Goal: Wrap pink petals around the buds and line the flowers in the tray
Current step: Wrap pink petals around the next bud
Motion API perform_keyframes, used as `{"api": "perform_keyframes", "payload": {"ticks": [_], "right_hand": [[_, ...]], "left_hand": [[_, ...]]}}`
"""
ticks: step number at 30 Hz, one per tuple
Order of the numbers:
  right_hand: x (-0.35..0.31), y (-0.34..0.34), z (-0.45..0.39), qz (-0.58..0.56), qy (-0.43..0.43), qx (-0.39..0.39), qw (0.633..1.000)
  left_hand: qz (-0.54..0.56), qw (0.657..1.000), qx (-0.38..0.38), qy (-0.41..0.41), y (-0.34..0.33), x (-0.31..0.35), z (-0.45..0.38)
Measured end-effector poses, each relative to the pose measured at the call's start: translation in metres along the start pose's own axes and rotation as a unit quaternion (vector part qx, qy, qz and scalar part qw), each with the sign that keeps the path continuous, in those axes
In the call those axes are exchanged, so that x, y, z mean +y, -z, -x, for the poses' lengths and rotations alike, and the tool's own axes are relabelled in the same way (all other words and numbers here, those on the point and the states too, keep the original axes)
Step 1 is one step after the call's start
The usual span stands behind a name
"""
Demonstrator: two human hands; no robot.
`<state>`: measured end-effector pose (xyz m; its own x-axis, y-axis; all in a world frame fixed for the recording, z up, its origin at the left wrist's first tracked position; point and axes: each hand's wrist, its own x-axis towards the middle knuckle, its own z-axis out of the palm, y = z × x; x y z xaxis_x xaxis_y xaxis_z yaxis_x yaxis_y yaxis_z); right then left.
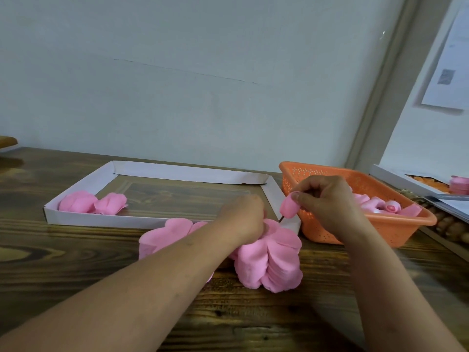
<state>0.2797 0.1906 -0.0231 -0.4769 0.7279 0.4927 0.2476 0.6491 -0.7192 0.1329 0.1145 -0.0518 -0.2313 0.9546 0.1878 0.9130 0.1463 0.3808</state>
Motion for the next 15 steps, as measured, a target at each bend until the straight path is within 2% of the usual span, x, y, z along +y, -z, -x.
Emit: {"api": "perform_keyframes", "payload": {"ticks": [5,11,15], "right_hand": [[0.0001,0.0003,0.0001,-0.004,-0.001,0.001,1.0],[-0.0009,0.0005,0.0009,0.0,-0.004,0.0,1.0],[-0.0024,0.0011,0.0018,0.002,-0.005,0.0,1.0]], "left_hand": [[-0.002,0.999,0.028,-0.027,-0.0024,-0.0005,0.0003],[-0.021,0.999,0.0,-0.027,0.0015,-0.001,-0.0047],[-0.027,0.999,0.012,-0.03,0.0037,0.0004,-0.005]]}}
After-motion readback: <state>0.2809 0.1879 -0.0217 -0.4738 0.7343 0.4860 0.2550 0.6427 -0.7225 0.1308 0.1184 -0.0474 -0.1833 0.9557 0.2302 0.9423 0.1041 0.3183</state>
